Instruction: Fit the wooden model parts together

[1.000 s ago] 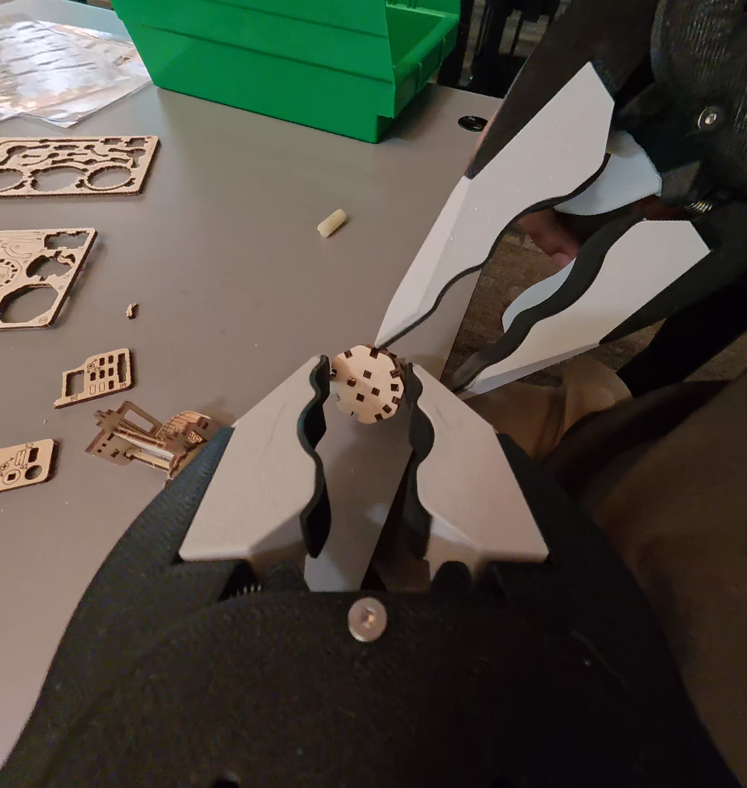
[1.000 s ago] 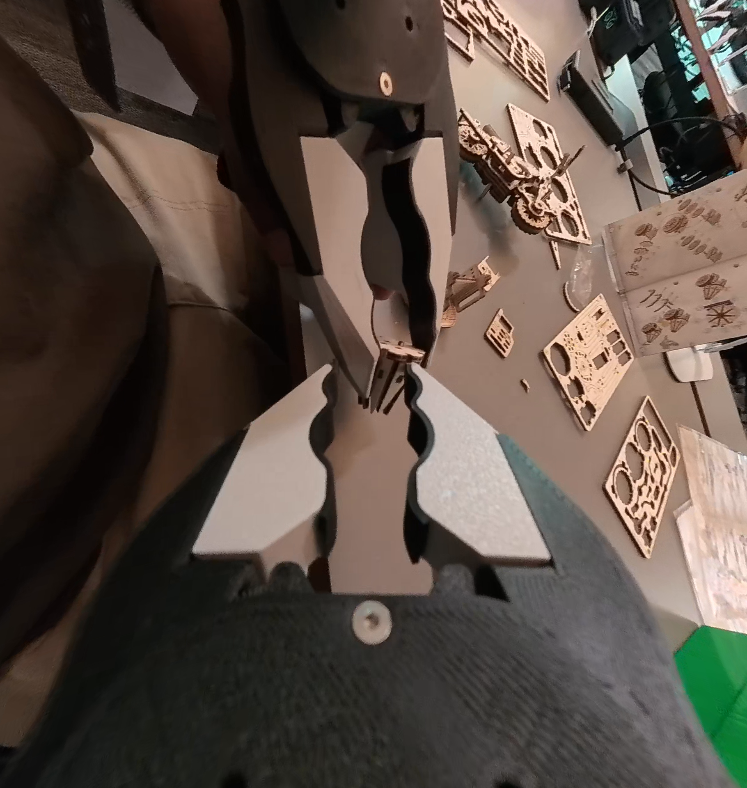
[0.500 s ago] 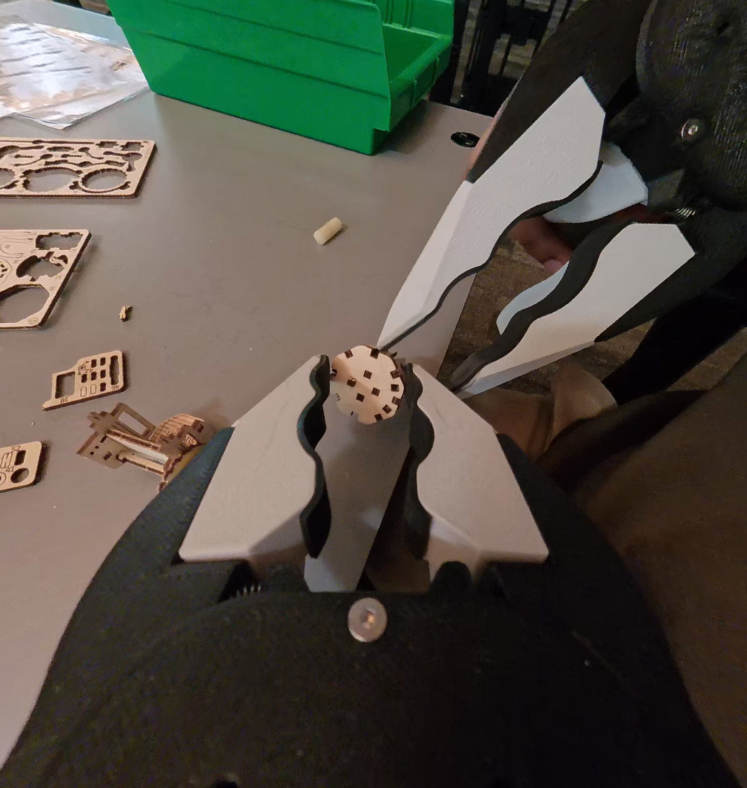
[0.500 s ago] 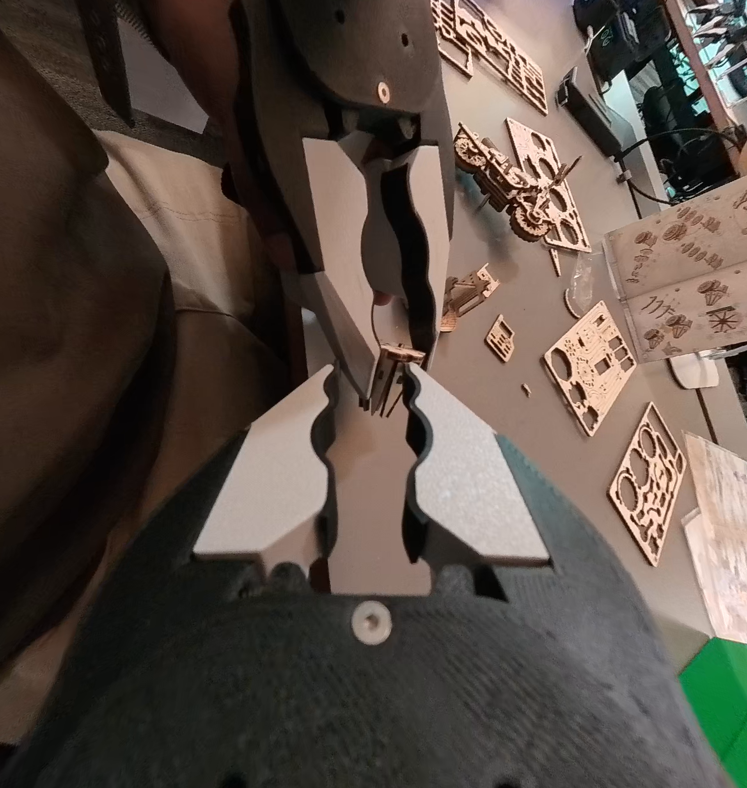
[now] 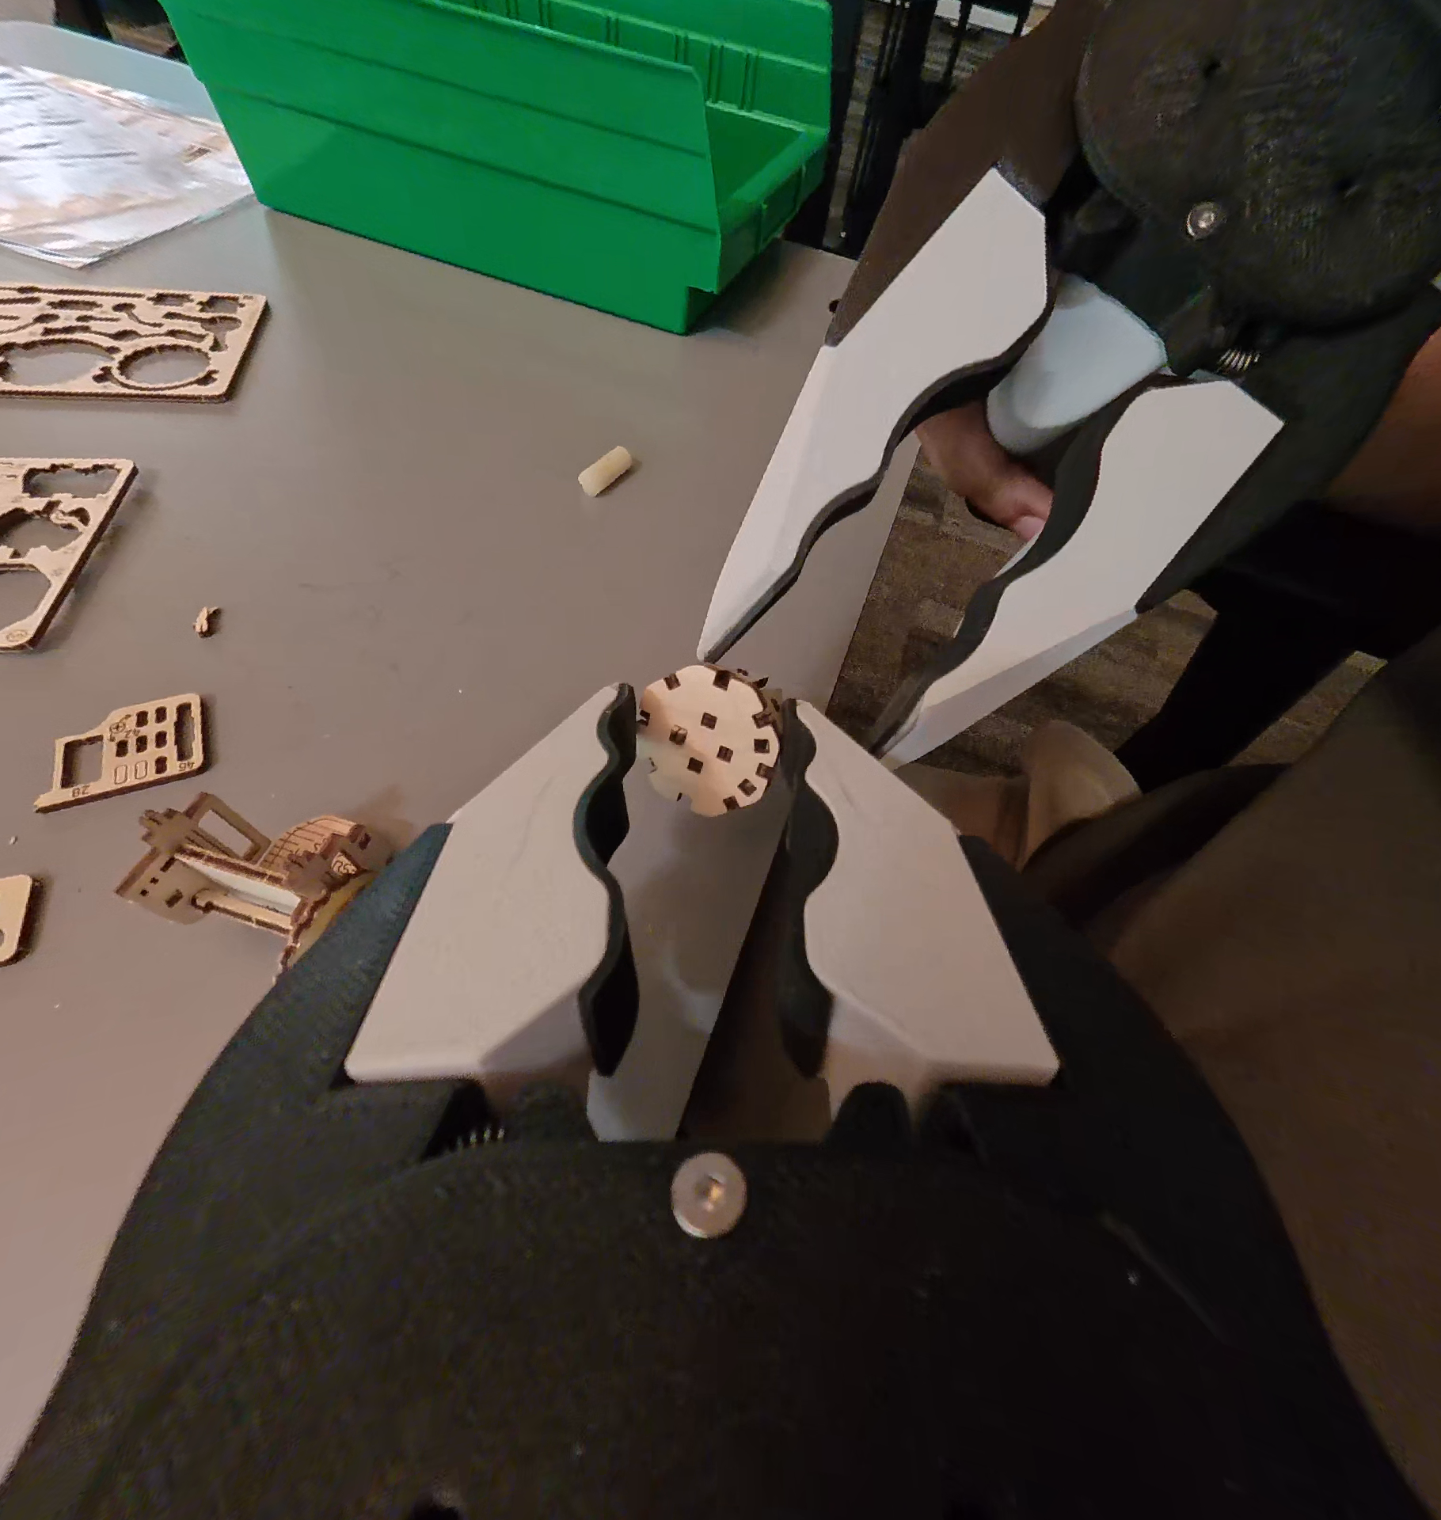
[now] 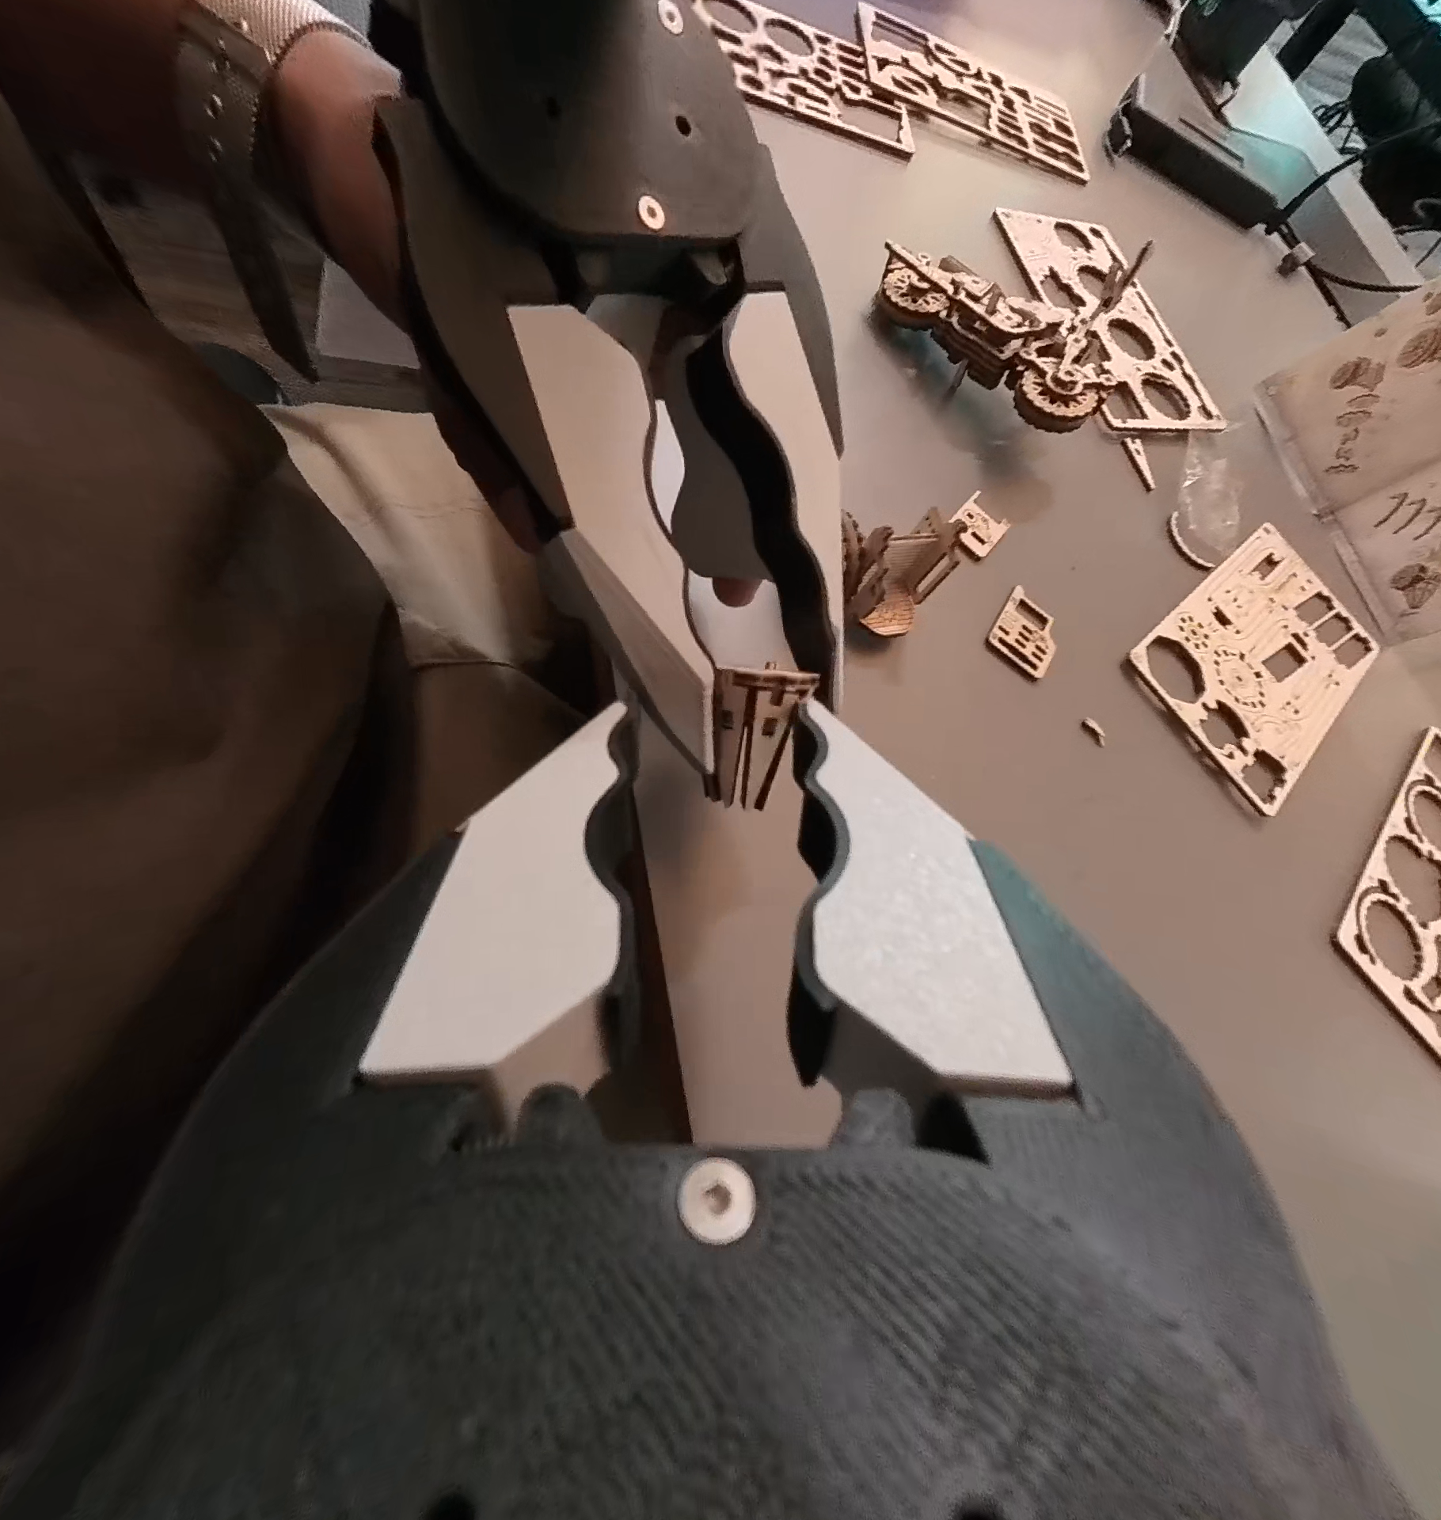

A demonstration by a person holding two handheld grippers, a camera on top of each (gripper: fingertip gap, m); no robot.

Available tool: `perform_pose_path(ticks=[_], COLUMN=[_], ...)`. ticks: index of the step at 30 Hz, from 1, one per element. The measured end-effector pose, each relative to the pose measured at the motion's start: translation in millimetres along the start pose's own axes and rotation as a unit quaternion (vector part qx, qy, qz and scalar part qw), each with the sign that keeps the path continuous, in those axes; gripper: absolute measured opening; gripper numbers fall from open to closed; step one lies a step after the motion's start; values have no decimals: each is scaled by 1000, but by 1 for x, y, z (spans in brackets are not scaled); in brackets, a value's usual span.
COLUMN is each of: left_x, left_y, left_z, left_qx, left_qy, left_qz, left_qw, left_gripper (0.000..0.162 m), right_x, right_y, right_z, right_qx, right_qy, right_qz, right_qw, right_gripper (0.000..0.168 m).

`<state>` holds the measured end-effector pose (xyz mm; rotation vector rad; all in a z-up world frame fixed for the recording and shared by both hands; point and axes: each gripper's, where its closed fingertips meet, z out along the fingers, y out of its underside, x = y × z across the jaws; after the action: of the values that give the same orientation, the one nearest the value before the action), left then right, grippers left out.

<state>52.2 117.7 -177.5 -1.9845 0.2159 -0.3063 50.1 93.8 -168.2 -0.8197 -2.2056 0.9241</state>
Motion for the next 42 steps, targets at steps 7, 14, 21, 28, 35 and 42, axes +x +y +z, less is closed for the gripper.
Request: perform_pose_path(ticks=[7, 14, 21, 28, 35, 42], left_x=[2, 3, 4, 4, -2, 4], left_y=[1, 4, 5, 6, -4, -37], left_z=[0, 1, 2, 2, -3, -23], left_qx=[-2, -12, -13, -15, 17, 128], left_qy=[5, 4, 5, 4, 7, 88], left_qz=[5, 11, 12, 13, -13, -101], left_qw=[1000, 1000, 1000, 1000, 1000, 983], left_gripper=[33, 32, 32, 32, 33, 33], right_x=[-1, -3, -4, -5, 3, 25], right_y=[0, 2, 3, 4, -5, -19], right_z=[0, 1, 1, 1, -3, -28], right_qx=[0, -6, -9, -10, 22, 134], right_qy=[-6, -7, -8, -6, 0, -49], right_qz=[0, -11, -16, -25, 15, 151], right_qw=[1000, 1000, 1000, 1000, 1000, 978], right_gripper=[36, 35, 34, 34, 48, 37])
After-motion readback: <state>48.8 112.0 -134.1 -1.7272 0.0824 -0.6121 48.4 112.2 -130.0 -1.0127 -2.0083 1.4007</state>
